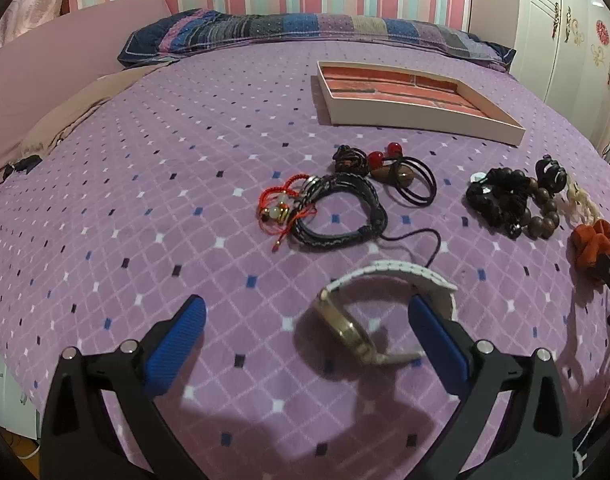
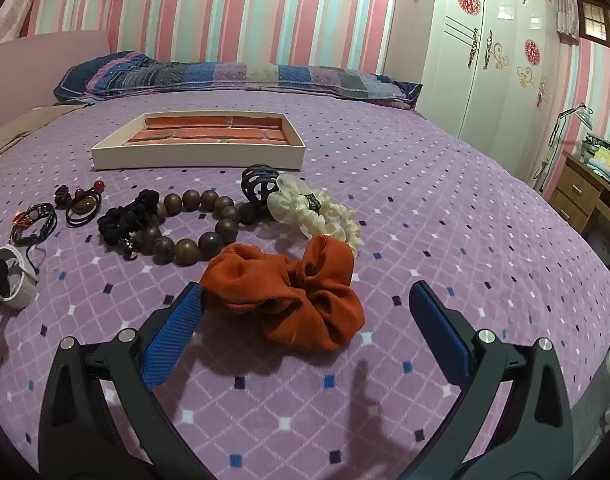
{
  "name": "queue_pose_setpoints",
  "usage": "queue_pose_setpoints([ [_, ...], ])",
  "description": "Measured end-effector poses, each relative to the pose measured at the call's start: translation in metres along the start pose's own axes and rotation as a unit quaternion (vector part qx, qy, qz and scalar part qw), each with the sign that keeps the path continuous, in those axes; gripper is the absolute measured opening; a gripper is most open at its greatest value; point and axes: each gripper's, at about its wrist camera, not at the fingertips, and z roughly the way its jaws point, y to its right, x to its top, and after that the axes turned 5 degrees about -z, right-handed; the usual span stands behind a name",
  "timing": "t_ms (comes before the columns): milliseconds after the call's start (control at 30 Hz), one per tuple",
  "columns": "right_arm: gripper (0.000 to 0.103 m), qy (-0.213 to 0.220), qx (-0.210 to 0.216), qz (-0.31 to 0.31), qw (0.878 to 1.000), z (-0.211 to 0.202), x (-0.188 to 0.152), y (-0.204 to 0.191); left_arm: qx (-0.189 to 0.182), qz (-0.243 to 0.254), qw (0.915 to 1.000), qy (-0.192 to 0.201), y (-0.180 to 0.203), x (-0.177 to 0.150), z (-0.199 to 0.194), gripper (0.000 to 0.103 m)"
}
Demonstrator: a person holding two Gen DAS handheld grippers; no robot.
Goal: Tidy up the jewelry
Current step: 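Lower the right tool onto the orange scrunchie and close it while the left tool grasps the white-band watch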
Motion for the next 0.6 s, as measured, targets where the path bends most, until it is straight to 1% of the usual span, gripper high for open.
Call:
queue_pose_setpoints([
  [67,0.099,-0.006,0.006,0.004,1.0,0.004,0.001,0.0,-0.002,0.004,1.0,0.001,0.002,0.002,0.003,0.096],
  [100,0.099,-0.007,0.008,0.005,1.0,0.005,0.001,0.001,-0.003,0.006,1.0,0.0,0.003,0.003,0.004,0.09],
  [167,0.099,-0.008,0.014,0.007,1.0,0.008,0.002,0.0,-0.006,0.013,0.9999,-0.001,0.004,0.006,0.007,0.083],
  [267,0.097,-0.007,0.017,0.004,1.0,0.009,0.005,0.0,-0.006,0.021,0.9998,0.001,0.006,0.007,0.009,0.08],
  [333,0.092,-0.009,0.022,0.004,1.0,0.012,0.006,-0.001,-0.014,0.026,0.9996,-0.001,0.007,0.008,0.011,0.074],
  [400,0.087,-0.017,0.033,0.008,0.999,0.016,0.006,0.0,-0.018,0.033,0.9993,-0.002,0.009,0.009,0.012,0.066],
  [433,0.084,-0.022,0.041,0.013,0.999,0.019,0.006,0.0,-0.017,0.036,0.9992,-0.002,0.01,0.009,0.013,0.065],
  [533,0.076,-0.028,0.055,0.02,0.998,0.025,0.005,0.0,-0.021,0.047,0.9987,-0.004,0.014,0.01,0.015,0.056],
  [600,0.07,-0.032,0.062,0.021,0.997,0.027,0.005,0.0,-0.029,0.05,0.9983,-0.006,0.016,0.01,0.015,0.048],
])
